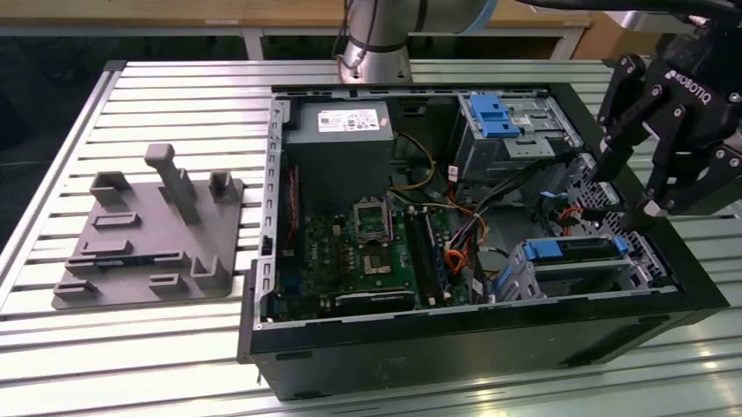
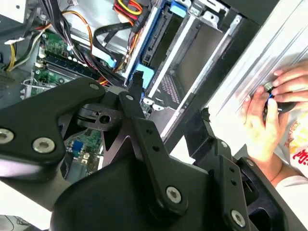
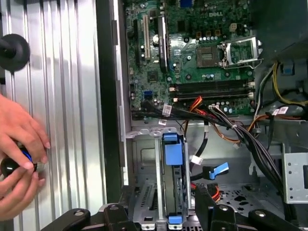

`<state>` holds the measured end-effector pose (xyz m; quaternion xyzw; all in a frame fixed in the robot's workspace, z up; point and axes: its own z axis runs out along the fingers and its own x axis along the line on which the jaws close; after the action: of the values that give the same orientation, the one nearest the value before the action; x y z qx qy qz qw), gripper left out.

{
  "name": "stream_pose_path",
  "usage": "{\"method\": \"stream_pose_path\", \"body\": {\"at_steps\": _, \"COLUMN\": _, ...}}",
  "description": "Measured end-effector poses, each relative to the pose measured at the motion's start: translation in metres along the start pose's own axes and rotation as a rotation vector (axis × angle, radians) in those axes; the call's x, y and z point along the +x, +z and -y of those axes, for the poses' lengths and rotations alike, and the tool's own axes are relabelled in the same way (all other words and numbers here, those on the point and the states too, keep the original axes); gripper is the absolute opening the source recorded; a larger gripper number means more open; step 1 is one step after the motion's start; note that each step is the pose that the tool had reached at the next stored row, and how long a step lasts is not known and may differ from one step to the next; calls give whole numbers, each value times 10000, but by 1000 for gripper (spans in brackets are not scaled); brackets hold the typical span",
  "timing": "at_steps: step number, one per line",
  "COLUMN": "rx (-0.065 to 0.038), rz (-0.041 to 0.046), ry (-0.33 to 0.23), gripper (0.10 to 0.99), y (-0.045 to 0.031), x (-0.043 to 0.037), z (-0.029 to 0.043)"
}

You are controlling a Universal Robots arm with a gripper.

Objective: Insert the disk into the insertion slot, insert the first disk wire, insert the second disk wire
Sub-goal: 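Insert the first disk wire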

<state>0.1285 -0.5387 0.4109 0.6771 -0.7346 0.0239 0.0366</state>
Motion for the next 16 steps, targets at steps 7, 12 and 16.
{"method": "stream_pose_path", "body": {"at_steps": 7, "rx": -61, "rz": -241, "ry": -8, "gripper": 616, "y": 59, "x": -105, "z": 57}}
{"method": "stream_pose_path", "body": {"at_steps": 12, "rx": -41, "rz": -385, "ry": -134, "gripper": 616, "y": 127, "x": -120, "z": 81}}
{"method": "stream_pose_path", "body": {"at_steps": 16, "rx": -30, "rz": -484, "ry": -196, "gripper": 616, "y": 173, "x": -142, "z": 102}}
